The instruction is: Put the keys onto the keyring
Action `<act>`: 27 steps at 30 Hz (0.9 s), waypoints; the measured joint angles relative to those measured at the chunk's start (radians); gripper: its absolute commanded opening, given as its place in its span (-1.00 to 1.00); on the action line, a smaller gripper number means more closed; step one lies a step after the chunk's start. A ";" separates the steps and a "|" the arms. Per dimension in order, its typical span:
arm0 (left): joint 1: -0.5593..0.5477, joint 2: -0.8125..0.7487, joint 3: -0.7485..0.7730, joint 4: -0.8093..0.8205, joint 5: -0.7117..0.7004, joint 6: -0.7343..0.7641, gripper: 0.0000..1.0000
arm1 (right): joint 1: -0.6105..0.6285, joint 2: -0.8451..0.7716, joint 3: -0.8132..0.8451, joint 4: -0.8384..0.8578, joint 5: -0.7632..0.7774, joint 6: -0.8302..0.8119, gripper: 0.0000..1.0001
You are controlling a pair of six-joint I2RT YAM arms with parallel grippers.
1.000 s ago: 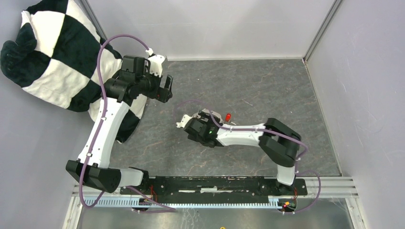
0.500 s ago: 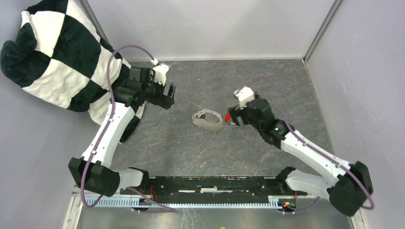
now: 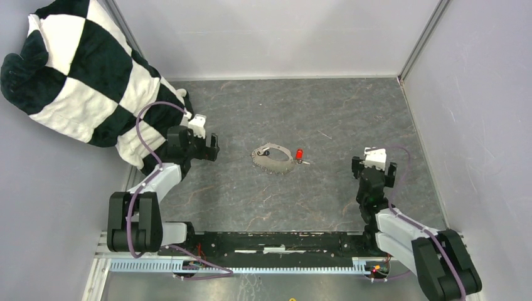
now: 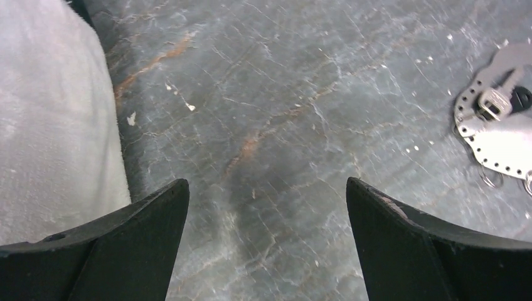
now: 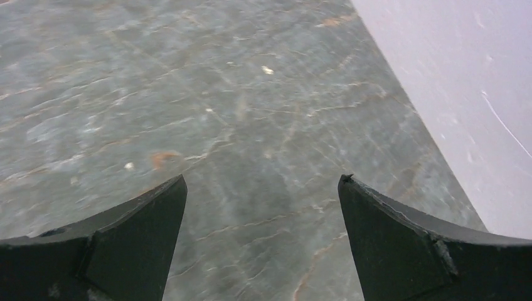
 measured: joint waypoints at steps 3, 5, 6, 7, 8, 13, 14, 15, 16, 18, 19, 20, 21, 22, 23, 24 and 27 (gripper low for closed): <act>0.033 0.037 -0.061 0.164 0.017 -0.027 1.00 | -0.056 0.058 -0.033 0.124 0.021 -0.013 0.96; 0.044 0.075 -0.082 0.265 0.027 -0.038 1.00 | -0.086 0.103 -0.036 0.222 0.016 -0.028 0.96; 0.048 0.085 -0.095 0.310 0.028 -0.044 1.00 | -0.097 0.129 -0.037 0.278 0.012 -0.039 0.96; 0.056 0.095 -0.119 0.372 0.028 -0.055 1.00 | -0.103 0.149 -0.037 0.318 0.009 -0.043 0.96; 0.062 0.100 -0.141 0.422 0.024 -0.058 1.00 | -0.109 0.172 -0.037 0.360 0.004 -0.048 0.96; 0.075 0.107 -0.275 0.670 0.015 -0.089 1.00 | -0.117 0.269 -0.037 0.521 -0.020 -0.075 0.96; 0.075 0.107 -0.313 0.736 0.015 -0.093 1.00 | -0.118 0.291 -0.037 0.552 -0.023 -0.078 0.96; 0.075 0.111 -0.352 0.808 0.015 -0.095 1.00 | -0.119 0.307 -0.037 0.575 -0.025 -0.080 0.96; 0.075 0.122 -0.392 0.886 0.015 -0.102 1.00 | -0.119 0.329 -0.037 0.615 -0.030 -0.086 0.96; 0.075 0.171 -0.473 1.052 0.013 -0.110 1.00 | -0.119 0.362 -0.038 0.686 -0.061 -0.100 0.96; 0.075 0.219 -0.516 1.148 0.013 -0.116 1.00 | -0.120 0.379 -0.039 0.728 -0.085 -0.111 0.96; 0.075 0.246 -0.535 1.188 0.013 -0.119 1.00 | -0.120 0.400 -0.039 0.769 -0.102 -0.119 0.96; 0.075 0.265 -0.549 1.212 0.013 -0.120 1.00 | -0.120 0.426 -0.039 0.811 -0.117 -0.129 0.96; 0.075 0.267 -0.554 1.213 0.013 -0.120 1.00 | -0.120 0.445 -0.039 0.835 -0.128 -0.135 0.96; 0.075 0.266 -0.550 1.222 0.013 -0.121 1.00 | -0.120 0.449 -0.039 0.834 -0.139 -0.138 0.96; 0.075 0.264 -0.536 1.227 0.011 -0.124 1.00 | -0.120 0.448 -0.039 0.829 -0.150 -0.140 0.96; 0.075 0.264 -0.447 1.189 -0.007 -0.128 1.00 | -0.133 0.451 -0.039 0.819 -0.182 -0.145 0.96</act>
